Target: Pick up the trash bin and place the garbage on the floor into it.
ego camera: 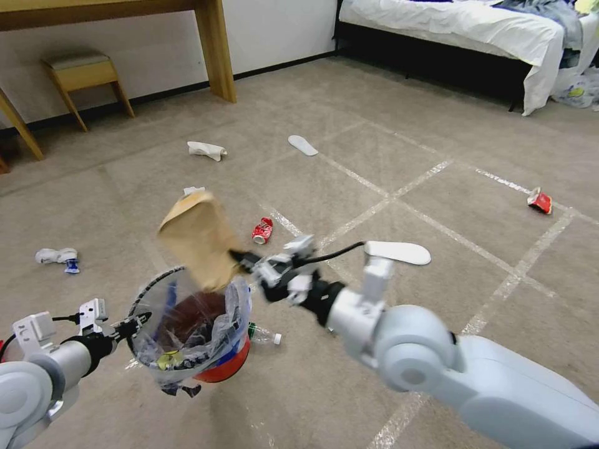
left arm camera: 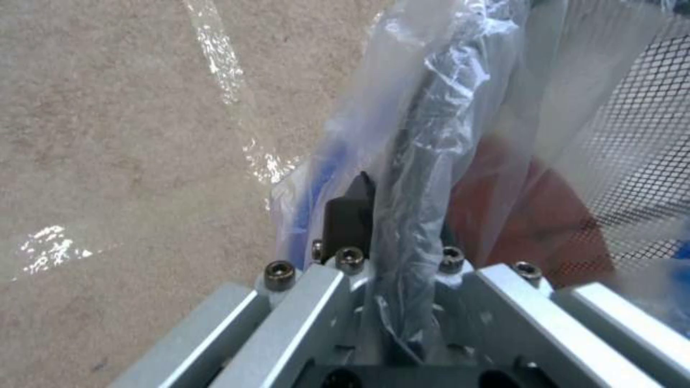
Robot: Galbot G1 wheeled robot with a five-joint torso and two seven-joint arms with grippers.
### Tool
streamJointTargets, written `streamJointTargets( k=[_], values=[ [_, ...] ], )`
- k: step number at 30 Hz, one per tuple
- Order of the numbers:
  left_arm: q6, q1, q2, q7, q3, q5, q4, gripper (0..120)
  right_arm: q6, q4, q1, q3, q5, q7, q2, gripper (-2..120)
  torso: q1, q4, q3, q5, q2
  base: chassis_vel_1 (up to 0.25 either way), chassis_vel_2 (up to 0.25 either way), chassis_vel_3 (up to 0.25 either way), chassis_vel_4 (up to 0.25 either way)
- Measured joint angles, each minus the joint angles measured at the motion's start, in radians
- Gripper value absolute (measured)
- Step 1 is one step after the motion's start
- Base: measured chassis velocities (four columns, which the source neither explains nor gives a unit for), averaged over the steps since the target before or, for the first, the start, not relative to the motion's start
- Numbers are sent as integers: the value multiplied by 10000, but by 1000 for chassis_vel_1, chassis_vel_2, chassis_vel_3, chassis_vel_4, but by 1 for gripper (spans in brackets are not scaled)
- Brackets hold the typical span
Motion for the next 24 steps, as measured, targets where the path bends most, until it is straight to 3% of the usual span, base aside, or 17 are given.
streamJointTargets(
  k=[11, 24],
  values=[
    [0, 98, 62, -41, -118, -151, -44, 1, -425, -1574, 803, -1465, -593, 330, 922, 0, 0, -1, 0, 2, 0, 0, 0, 0, 0],
    [0, 46, 43, -62, -64, -240, -258, 1, -396, -2470, 1248, -2123, -1108, 367, 1467, 0, 0, 0, -1, 2, 0, 0, 0, 0, 0]
  ],
)
